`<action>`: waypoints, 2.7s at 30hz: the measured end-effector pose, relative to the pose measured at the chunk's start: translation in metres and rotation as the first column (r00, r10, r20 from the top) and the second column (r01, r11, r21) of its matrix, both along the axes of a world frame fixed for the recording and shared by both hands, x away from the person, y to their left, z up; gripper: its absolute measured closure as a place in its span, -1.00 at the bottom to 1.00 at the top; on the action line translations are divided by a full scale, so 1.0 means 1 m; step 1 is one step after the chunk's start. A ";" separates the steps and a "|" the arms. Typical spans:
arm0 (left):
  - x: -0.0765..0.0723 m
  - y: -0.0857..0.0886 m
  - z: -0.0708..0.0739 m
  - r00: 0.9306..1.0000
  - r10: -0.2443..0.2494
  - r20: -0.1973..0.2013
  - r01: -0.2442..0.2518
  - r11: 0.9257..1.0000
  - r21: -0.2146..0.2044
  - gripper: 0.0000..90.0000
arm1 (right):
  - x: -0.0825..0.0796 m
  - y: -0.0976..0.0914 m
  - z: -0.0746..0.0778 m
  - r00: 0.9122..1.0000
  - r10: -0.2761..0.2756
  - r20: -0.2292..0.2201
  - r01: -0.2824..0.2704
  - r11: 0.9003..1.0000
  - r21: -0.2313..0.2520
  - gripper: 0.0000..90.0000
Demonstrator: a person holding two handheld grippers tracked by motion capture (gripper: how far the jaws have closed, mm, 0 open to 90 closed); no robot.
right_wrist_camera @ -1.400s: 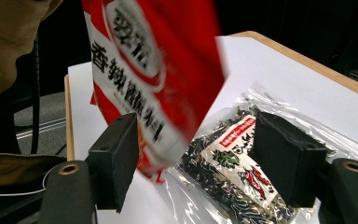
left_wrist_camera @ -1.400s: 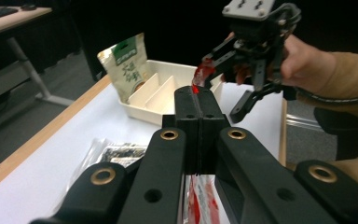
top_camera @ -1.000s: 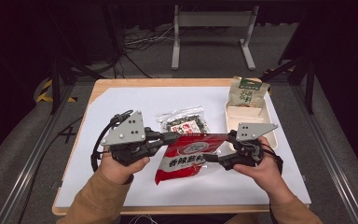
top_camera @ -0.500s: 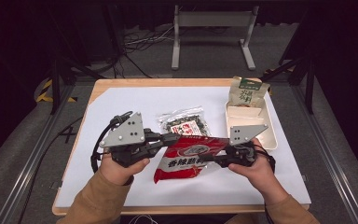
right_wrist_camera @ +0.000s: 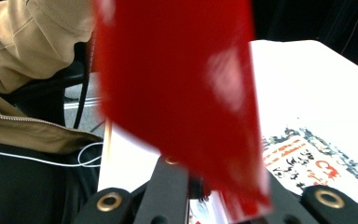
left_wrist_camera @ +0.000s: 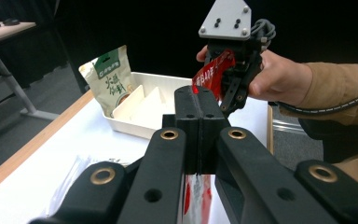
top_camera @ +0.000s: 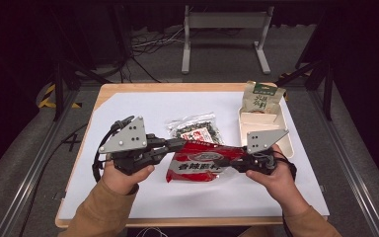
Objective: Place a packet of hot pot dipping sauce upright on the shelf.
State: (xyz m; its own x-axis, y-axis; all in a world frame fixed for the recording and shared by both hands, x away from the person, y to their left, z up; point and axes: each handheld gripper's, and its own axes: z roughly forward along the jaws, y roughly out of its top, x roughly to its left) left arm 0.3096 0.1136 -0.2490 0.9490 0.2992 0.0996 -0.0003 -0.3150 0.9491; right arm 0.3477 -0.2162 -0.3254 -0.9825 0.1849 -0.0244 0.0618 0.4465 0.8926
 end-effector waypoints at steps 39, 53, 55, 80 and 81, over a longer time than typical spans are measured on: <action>0.040 0.032 -0.026 0.979 0.179 -0.094 -0.176 0.984 0.037 -0.13 | 0.018 -0.054 0.081 0.981 -0.165 0.099 0.176 0.977 -0.121 0.98; 0.061 0.047 -0.042 0.958 0.250 -0.141 -0.245 0.968 0.054 -0.21 | 0.042 -0.074 0.104 0.965 -0.228 0.126 0.243 0.963 -0.120 0.98; 0.063 0.049 -0.044 0.955 0.259 -0.143 -0.255 0.966 0.050 -0.21 | 0.046 -0.076 0.105 0.963 -0.236 0.129 0.252 0.959 -0.126 0.98; 0.079 0.059 -0.060 0.933 0.322 -0.162 -0.316 0.947 0.062 -0.33 | 0.093 -0.111 0.108 0.931 -0.331 0.157 0.352 0.927 -0.130 0.98; 0.079 0.059 -0.060 0.932 0.322 -0.166 -0.316 0.947 0.064 -0.34 | 0.095 -0.113 0.109 0.929 -0.335 0.159 0.356 0.925 -0.132 0.98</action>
